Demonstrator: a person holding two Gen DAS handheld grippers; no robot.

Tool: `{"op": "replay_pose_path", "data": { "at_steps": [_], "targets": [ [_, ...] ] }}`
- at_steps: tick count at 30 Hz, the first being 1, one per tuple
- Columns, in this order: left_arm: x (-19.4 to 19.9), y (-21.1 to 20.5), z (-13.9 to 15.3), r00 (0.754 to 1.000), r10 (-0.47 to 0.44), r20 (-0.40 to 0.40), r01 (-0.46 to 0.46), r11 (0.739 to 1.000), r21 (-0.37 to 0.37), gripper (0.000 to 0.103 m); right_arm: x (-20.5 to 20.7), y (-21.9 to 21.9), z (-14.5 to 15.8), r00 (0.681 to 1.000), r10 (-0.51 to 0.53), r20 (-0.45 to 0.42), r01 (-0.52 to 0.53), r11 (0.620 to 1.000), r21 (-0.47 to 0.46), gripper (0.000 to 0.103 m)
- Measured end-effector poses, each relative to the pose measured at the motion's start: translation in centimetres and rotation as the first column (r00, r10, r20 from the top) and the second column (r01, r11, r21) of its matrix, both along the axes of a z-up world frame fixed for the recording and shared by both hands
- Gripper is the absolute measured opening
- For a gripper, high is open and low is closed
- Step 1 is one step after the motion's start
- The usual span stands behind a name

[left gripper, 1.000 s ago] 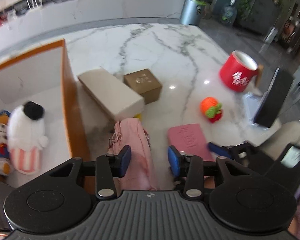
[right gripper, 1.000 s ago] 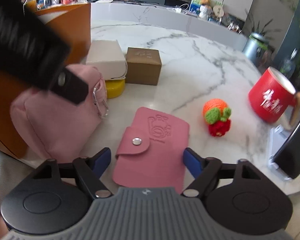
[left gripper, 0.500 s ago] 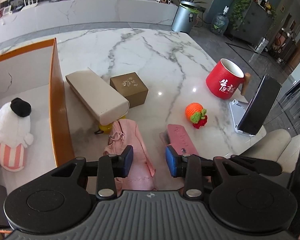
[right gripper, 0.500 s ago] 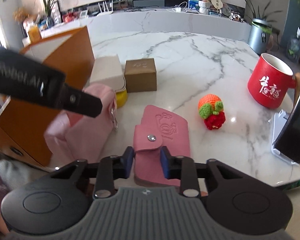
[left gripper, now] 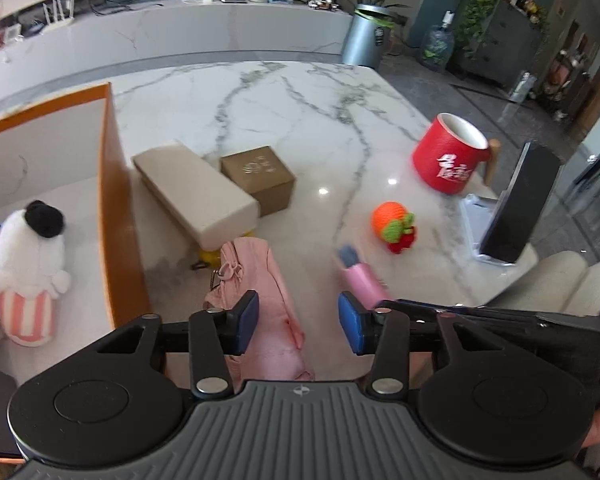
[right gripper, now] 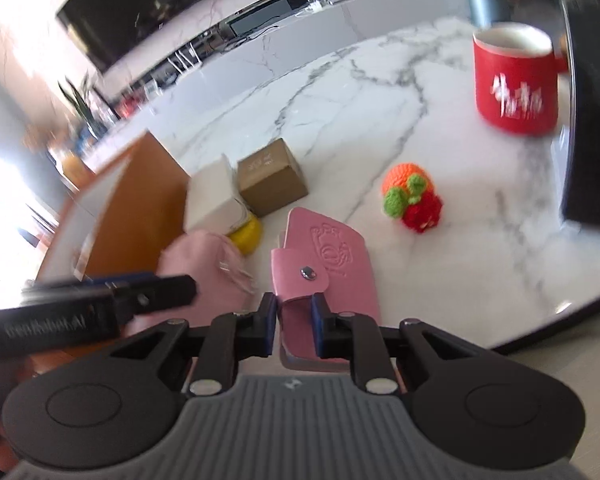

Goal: Organize objects
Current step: 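Lift the pink pouch with the left gripper while the right gripper lifts the pink wallet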

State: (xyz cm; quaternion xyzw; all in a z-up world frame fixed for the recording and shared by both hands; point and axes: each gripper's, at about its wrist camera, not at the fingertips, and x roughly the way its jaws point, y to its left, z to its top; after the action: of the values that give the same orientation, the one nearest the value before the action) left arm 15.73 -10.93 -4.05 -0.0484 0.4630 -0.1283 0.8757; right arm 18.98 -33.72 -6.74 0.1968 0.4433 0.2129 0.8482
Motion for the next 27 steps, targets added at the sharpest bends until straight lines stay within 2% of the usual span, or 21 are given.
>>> {"op": "replay_pose_path", "data": {
  "at_steps": [5,7,9,12,20,23,25,27],
  "targets": [
    [0.1,-0.1,-0.1,1.000,-0.020,-0.024,0.018,0.997,-0.075,0.047,0.4,-1.9,-0.7,0.992,-0.021,-0.127,0.043,0.984,0.174,0.015],
    [0.2,-0.2,-0.2,0.999,-0.030,-0.030,0.027,0.996,-0.086,0.045,0.4,-2.5,-0.9,0.986,-0.034,-0.160,0.068,0.975,0.210,0.014],
    [0.2,-0.5,-0.2,0.999,-0.027,-0.025,0.025,0.998,-0.065,0.044,0.2,-2.6,-0.6,0.987,-0.049,-0.151,0.079,0.977,0.196,0.013],
    [-0.1,-1.2,0.1,0.999,-0.036,0.002,0.036,0.999,0.005,0.044,-0.2,-1.9,0.3,0.994,-0.050,-0.099,0.062,0.990,0.123,0.013],
    [-0.5,-1.1,0.2,0.998,-0.047,0.031,0.046,0.998,0.049,0.044,-0.4,-1.5,0.8,0.997,-0.039,-0.065,0.044,0.997,0.070,0.014],
    [-0.8,-1.1,0.6,0.996,-0.050,0.068,0.046,0.997,0.060,0.044,-0.3,-1.4,0.8,0.998,-0.037,-0.058,0.040,0.997,0.059,0.017],
    [-1.0,-1.3,0.8,0.995,-0.039,0.096,0.029,0.994,0.110,0.046,-0.2,-1.2,0.8,0.998,-0.032,-0.054,0.035,0.998,0.053,0.017],
    [-0.9,-1.6,0.6,0.995,-0.032,0.092,0.016,0.985,0.170,0.056,-0.2,-1.1,0.8,0.998,-0.031,-0.047,0.033,0.999,0.043,0.017]
  ]
}}
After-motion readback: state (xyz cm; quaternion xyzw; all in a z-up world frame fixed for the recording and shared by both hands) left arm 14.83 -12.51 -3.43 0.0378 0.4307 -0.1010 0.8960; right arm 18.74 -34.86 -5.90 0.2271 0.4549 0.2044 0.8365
